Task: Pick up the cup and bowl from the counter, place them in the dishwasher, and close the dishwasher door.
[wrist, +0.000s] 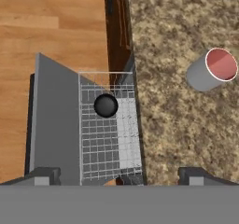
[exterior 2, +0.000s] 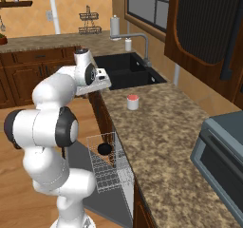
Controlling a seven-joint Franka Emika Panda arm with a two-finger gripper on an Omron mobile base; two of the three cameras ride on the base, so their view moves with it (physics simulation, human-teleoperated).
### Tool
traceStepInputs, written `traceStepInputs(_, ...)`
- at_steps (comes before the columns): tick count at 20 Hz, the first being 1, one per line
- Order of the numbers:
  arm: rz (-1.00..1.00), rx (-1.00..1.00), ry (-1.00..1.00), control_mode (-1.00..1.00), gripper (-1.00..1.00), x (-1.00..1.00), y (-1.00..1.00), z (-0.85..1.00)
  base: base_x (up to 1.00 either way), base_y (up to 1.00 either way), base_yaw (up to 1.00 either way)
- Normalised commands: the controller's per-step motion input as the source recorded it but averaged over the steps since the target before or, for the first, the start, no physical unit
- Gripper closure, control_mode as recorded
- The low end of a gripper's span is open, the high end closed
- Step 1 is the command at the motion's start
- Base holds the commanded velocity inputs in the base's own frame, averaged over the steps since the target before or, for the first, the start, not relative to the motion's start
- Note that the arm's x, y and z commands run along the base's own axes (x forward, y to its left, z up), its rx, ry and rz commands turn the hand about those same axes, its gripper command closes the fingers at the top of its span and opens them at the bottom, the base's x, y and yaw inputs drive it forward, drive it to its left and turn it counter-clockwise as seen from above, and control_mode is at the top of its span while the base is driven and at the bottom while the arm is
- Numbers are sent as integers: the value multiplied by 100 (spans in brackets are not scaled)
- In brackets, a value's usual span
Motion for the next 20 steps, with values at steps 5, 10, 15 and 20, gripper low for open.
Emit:
traceStepInputs(5, 0, -3, 13, -100, -100, 32, -62, -30, 0, 0, 0)
traceStepInputs(10, 0, -1, 1, -100, -100, 41, -41, -49, 0, 0, 0)
traceStepInputs(15, 3, -4, 0, -100, -100, 76, -21, -48, 0, 0, 0)
traceStepInputs(20, 7, -5, 0, -100, -100, 93, -7, -23, 0, 0, 0)
